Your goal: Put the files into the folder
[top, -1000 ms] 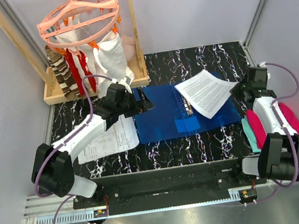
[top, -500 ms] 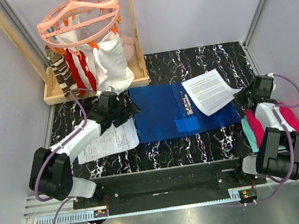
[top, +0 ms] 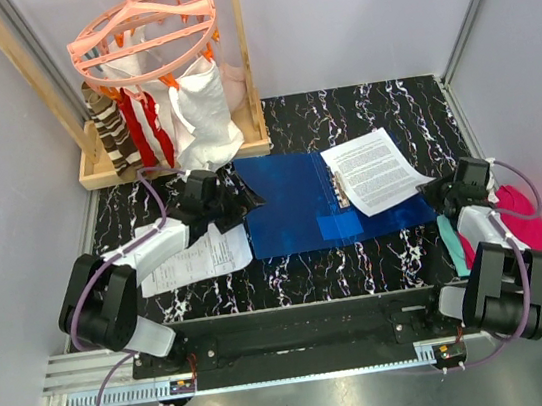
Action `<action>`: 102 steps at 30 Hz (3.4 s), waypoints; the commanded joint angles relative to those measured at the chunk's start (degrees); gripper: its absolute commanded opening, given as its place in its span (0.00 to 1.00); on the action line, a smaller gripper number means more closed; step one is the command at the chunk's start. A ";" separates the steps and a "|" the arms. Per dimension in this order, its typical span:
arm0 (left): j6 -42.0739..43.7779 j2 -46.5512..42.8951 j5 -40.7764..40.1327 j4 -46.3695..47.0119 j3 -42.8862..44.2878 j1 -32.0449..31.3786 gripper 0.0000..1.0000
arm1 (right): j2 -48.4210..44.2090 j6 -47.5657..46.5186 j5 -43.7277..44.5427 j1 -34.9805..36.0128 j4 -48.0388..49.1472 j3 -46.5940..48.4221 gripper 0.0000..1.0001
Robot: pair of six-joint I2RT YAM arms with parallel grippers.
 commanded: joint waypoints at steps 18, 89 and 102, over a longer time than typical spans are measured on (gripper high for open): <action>-1.86 0.90 1.87 4.56 0.32 -2.25 0.93 | -7.26 -3.18 -6.75 0.17 -1.72 -5.61 0.34; -9.77 -26.27 2.49 -8.45 -22.79 36.77 0.99 | 64.53 -52.83 -4.29 66.44 -31.63 94.05 0.93; -10.47 -24.77 1.09 -7.92 -25.78 36.77 0.99 | 79.83 -57.95 -0.33 69.60 -39.90 112.87 0.91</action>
